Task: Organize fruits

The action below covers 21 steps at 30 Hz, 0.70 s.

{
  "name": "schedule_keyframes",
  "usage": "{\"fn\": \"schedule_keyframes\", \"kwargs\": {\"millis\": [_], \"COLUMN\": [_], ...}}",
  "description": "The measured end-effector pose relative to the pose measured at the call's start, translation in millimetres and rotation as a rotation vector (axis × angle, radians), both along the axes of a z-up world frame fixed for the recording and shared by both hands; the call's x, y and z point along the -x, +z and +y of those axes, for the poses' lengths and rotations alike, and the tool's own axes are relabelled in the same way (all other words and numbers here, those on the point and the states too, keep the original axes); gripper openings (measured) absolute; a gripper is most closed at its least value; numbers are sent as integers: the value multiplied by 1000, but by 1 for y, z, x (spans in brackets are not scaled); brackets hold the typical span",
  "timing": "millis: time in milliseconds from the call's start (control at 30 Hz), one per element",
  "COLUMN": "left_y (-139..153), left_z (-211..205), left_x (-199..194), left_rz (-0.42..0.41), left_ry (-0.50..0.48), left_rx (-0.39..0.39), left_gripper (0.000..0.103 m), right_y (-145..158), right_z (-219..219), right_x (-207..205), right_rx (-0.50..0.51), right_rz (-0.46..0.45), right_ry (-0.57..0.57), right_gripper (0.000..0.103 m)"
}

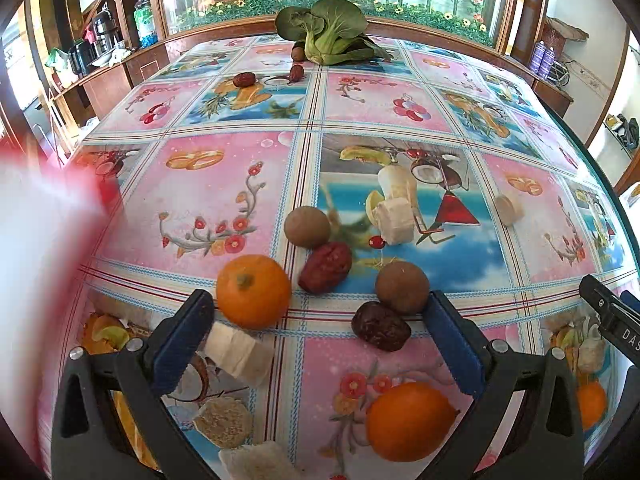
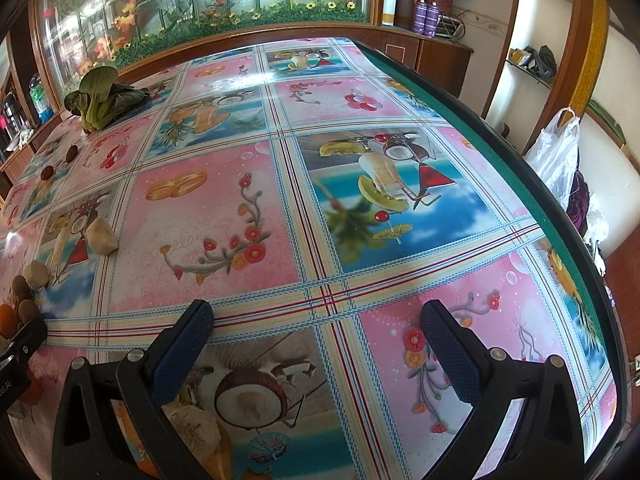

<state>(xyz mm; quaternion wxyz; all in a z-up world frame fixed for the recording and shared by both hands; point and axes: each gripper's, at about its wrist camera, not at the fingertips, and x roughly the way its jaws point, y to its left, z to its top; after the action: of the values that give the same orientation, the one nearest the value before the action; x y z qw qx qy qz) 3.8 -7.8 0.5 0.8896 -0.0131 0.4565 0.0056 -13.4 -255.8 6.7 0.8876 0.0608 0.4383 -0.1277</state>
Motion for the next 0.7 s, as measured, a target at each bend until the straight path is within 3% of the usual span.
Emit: {"fn": "schedule_keyframes", "kwargs": {"millis": [433, 700], "left_y": [2, 3], "left_z": [1, 2], "left_x": [1, 2], "left_rz": [-1, -2], "left_ry": [-26, -21], "left_rx": [1, 2], "left_gripper": [103, 103], "right_y": [-2, 4], "right_z": [1, -5], "right_x": [-3, -4], "right_rx": [0, -50], "right_rz": [0, 66], "right_ry": [0, 143], "right_gripper": [103, 102]}}
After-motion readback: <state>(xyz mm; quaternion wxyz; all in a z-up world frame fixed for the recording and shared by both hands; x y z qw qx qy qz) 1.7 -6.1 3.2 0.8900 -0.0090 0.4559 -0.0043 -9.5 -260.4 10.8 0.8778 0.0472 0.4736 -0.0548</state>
